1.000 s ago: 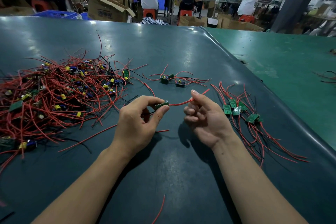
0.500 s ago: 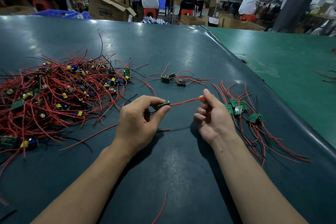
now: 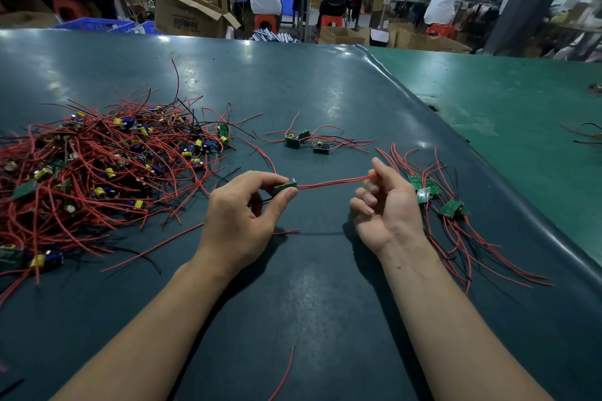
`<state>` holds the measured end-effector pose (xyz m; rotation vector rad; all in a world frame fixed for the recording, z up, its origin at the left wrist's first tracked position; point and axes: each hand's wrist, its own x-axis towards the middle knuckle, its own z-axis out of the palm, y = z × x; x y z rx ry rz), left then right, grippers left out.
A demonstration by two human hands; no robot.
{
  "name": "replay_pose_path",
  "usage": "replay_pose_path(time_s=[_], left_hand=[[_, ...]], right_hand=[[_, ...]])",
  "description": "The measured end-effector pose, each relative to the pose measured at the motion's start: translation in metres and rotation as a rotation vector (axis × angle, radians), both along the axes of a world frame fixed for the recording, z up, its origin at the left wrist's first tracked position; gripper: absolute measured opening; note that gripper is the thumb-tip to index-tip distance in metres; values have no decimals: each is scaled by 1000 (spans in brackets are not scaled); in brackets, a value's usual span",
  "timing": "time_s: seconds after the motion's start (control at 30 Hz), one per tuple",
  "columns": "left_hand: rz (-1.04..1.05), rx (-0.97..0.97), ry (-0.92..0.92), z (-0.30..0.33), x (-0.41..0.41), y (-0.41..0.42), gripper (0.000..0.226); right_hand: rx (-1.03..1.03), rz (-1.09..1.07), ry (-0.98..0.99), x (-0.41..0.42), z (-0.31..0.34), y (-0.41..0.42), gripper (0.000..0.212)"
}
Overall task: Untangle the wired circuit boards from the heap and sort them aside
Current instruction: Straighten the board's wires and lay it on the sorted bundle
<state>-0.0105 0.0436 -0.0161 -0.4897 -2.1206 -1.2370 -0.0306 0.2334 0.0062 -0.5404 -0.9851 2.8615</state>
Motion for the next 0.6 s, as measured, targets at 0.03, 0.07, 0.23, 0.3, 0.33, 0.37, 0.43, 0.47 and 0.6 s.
replay_pose_path(time_s=[0.03,0.07,0.23,0.3,0.33,0.37,0.43,0.47,0.6], left_hand=[[-4,0,0,0,0,0,12],[-9,-2,1,0,0,0,13],[-11,8,-2,-1,-1,-1,13],[-4,8,16,-1,-1,-1,13],[6,12,31,-1,-1,-1,12],[27,28,47,-1,-1,-1,11],[87,104,77,0,-2,-2,11],[108,147,97,0,-3,-2,11],[26,159,143,-1,0,1,15]], right_hand=[[-59,56,8,1,1,1,41],[-104,103,15,1,1,2,40],[-165,181,8,2,2,2,35],[-71,96,-26,0,0,0,34],[-11,48,-35,0,-1,-1,30],[43,17,-33,0,-1,-2,27],[134,53,1,2,-1,-4,34],[207,112,28,4,-1,-5,45],[576,487,188,15,-4,-26,53]])
